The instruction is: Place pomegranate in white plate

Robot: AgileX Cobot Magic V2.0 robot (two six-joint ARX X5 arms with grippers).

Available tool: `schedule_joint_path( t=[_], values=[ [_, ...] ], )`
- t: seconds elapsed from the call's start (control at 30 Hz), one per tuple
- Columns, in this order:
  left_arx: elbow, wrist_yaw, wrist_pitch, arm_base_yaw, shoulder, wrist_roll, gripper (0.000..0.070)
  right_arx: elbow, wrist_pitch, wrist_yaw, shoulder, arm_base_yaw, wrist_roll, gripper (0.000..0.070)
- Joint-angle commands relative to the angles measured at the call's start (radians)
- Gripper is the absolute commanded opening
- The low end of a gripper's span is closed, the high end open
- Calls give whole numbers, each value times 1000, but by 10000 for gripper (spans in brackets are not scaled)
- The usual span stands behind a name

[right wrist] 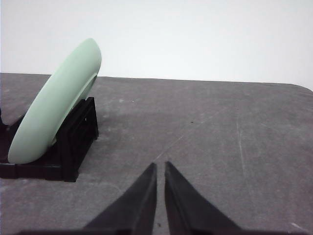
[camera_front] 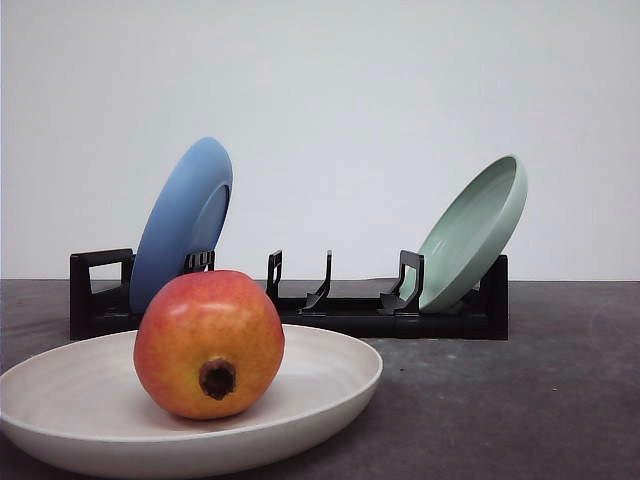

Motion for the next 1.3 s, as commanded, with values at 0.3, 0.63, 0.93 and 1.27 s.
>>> schedule_joint_path(
  t=[0.3,0.63,0.93,1.27],
  values=[
    [-10,-3,13,1,-2,10,0,-4,10,0,0,0,3,28],
    [-10,-3,13,1,-2,10,0,-4,10,0,0,0,3,28],
    [-10,-3,13,1,-2,10,0,-4,10,0,0,0,3,28],
    [-10,-3,13,1,-2,10,0,-4,10,0,0,0,3,28]
  ],
)
